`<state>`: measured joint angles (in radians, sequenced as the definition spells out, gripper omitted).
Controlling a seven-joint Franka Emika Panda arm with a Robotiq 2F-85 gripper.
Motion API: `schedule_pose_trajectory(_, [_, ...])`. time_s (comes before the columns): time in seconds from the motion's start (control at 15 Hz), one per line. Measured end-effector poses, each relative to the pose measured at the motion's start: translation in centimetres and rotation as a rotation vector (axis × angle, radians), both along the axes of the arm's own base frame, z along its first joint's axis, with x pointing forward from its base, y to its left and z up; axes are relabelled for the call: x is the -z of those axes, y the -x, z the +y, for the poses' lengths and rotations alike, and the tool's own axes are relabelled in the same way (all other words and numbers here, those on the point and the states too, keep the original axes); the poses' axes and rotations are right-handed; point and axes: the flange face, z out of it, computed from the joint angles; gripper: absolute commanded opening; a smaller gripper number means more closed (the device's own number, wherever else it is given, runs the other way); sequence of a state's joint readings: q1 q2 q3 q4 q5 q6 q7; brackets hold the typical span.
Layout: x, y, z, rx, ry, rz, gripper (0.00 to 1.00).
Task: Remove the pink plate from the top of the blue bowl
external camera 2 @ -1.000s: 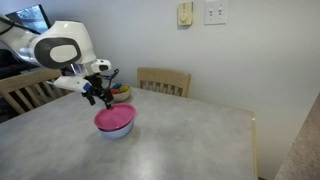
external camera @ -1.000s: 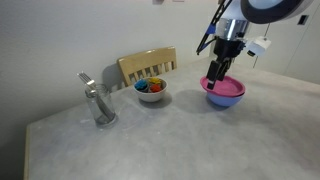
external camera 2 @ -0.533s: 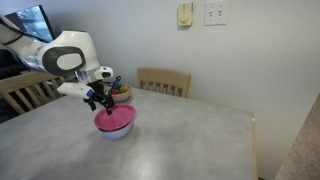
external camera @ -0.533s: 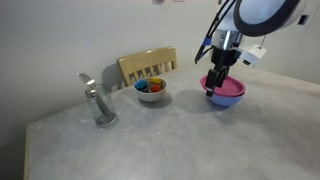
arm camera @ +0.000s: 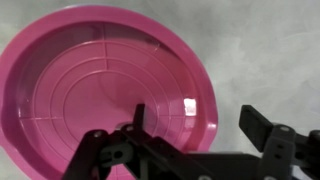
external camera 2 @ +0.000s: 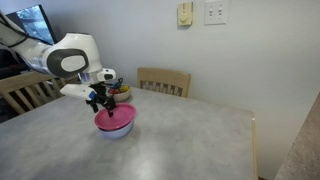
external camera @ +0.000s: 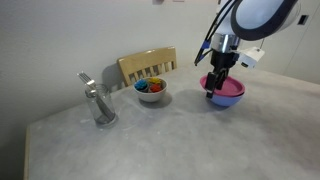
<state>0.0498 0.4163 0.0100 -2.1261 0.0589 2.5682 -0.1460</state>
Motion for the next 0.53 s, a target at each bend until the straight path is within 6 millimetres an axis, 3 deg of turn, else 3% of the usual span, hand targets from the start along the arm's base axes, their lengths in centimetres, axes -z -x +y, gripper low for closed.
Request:
schedule_pose_trajectory(0.13, [-0.19, -0.26, 0.03, -0.004, 0.007, -0.001, 0.77])
schedule_pose_trajectory(0.27, [-0.41, -0.52, 0.05, -0.009, 0.013, 0.000, 0.53])
schedule_pose_trajectory(0.53, [-0.71, -0.97, 0.03, -0.012, 0.017, -0.003, 0.27])
